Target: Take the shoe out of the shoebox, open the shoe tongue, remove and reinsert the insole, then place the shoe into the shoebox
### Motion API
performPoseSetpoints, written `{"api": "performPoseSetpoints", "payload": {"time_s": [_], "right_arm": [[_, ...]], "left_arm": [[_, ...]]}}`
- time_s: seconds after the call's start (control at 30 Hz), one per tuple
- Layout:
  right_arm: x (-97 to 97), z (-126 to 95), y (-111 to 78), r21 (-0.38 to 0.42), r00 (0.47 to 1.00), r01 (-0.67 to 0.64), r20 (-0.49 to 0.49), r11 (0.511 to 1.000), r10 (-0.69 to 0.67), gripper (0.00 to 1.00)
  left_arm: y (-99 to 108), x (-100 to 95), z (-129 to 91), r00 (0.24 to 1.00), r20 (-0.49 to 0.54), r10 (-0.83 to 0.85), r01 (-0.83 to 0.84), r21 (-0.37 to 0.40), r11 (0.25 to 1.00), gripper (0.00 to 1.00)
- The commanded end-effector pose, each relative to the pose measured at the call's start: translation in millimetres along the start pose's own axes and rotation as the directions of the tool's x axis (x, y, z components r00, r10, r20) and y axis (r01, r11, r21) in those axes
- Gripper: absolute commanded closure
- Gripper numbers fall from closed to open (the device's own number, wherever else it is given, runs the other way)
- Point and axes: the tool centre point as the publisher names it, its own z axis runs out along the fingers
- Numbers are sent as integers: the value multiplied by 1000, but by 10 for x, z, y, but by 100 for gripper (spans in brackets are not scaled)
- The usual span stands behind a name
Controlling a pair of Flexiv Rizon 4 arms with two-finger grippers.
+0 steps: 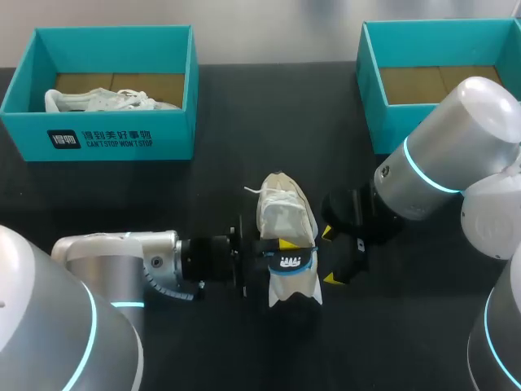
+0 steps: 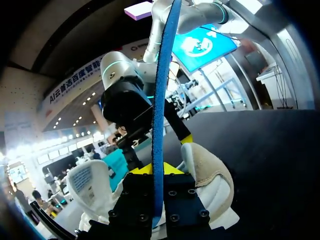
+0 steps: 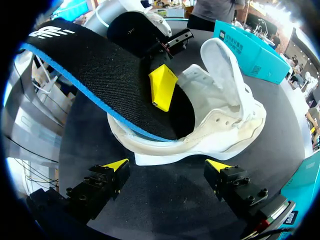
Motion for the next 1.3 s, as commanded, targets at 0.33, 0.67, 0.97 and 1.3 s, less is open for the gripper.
{"api": "performPoseSetpoints", "payload": {"time_s": [0.33, 0.67, 0.97, 1.3], "right_arm": [[12, -1, 1, 1, 1000, 0, 3, 1000, 0, 0], [12, -1, 1, 1, 1000, 0, 3, 1000, 0, 0], [12, -1, 1, 1, 1000, 0, 3, 1000, 0, 0], [12, -1, 1, 1, 1000, 0, 3, 1000, 0, 0]], "left_arm": [[-110, -3, -16, 1000, -1, 13, -13, 38, 999, 82], [-183, -35, 21, 999, -13, 30, -30, 45, 999, 72], [-311, -110, 84, 998, -37, 58, -57, 38, 998, 71], [-425, -135, 107, 995, -82, 65, -66, -4, 998, 71]]}}
